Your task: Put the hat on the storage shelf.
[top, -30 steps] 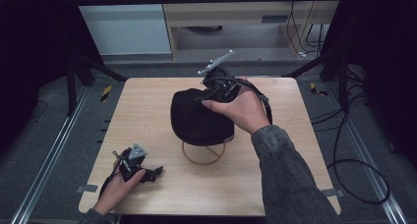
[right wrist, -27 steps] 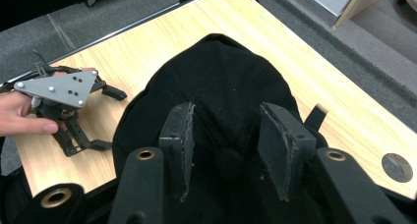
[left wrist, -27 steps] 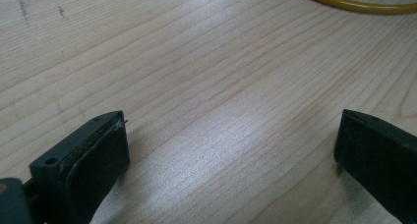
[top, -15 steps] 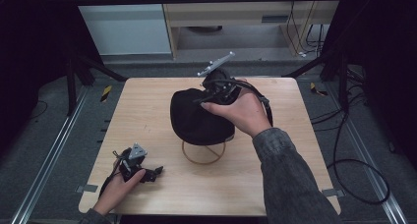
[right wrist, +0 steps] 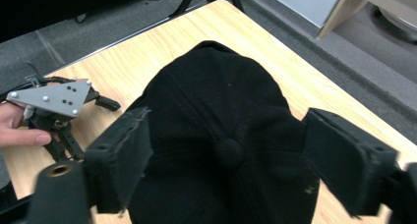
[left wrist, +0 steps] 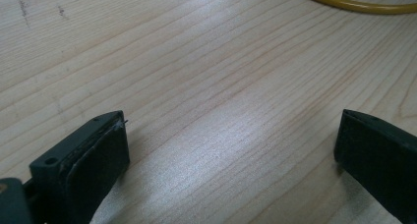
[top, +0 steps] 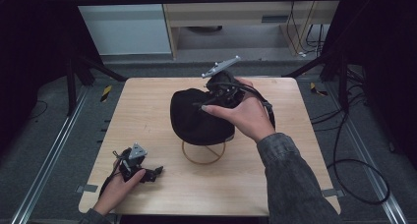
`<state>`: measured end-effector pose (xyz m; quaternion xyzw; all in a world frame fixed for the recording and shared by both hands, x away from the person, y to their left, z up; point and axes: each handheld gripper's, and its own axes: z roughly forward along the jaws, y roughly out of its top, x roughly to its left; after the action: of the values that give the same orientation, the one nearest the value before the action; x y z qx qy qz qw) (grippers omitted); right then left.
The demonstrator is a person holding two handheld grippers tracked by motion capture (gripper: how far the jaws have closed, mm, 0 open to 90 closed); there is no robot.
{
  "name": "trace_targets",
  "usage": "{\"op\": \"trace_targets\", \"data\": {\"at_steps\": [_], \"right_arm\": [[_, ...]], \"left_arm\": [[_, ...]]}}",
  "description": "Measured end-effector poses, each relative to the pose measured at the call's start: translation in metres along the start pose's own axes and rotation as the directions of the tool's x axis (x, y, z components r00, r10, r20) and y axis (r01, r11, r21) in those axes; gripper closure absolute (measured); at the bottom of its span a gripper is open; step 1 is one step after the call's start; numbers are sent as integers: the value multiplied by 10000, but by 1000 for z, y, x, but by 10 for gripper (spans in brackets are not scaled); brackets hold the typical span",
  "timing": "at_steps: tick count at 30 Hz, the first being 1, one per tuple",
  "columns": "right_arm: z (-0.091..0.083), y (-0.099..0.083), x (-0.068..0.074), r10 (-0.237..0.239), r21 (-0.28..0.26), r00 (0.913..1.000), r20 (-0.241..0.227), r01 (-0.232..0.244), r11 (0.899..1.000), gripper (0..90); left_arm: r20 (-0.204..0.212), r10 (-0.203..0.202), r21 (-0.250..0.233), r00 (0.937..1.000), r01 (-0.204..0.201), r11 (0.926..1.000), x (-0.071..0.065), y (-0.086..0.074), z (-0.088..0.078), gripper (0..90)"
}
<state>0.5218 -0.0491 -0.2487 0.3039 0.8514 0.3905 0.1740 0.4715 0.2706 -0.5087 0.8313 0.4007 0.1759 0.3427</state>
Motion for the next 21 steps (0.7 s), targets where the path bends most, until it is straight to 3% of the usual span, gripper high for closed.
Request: {"op": "trace_targets", "data": {"at_steps": [10, 21], "right_arm": [[-13, -5, 4, -88, -503, 9993, 350, 106, 9987, 84], [-24, -22, 4, -82, -621, 9984, 559, 116, 9980, 68]], "left_arm": [[-15, -24, -19, 10000, 24, 10000, 0, 0, 0, 0], [-19, -56, -47, 10000, 56, 10000, -1, 0, 0, 0]]}}
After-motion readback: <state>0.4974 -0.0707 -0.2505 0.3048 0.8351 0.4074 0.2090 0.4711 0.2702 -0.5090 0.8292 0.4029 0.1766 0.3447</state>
